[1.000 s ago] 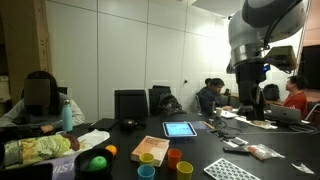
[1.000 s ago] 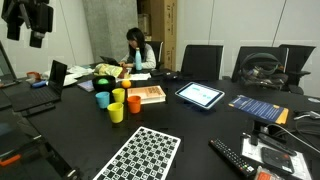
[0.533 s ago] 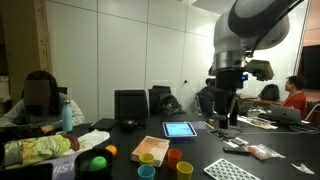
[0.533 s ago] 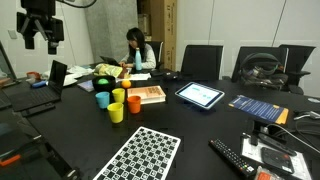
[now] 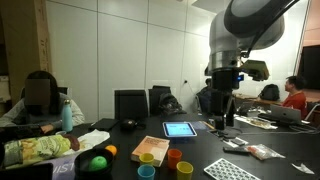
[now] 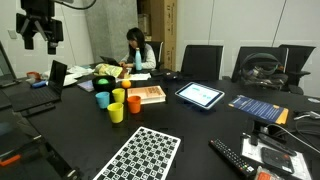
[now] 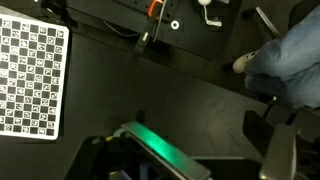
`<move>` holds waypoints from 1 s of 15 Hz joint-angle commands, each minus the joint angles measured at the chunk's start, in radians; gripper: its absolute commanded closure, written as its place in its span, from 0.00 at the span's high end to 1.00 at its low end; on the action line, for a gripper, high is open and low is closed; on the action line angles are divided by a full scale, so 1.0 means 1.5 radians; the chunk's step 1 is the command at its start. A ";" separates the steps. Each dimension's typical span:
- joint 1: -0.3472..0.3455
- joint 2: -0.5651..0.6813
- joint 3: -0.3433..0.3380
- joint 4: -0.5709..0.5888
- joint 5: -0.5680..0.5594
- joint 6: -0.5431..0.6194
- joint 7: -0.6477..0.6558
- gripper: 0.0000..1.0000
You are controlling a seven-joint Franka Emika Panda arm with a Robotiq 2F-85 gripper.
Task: Stack the cups together
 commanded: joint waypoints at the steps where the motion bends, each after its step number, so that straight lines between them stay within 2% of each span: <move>1: 0.005 0.001 -0.005 0.001 -0.002 -0.002 0.002 1.00; 4: 0.005 0.009 -0.003 0.000 -0.006 0.002 0.000 1.00; 9: 0.015 0.075 0.000 -0.002 -0.001 0.058 -0.041 1.00; 12: 0.020 0.124 0.001 0.006 0.000 0.141 -0.064 1.00; 15: 0.019 0.184 -0.004 0.017 0.003 0.258 -0.087 1.00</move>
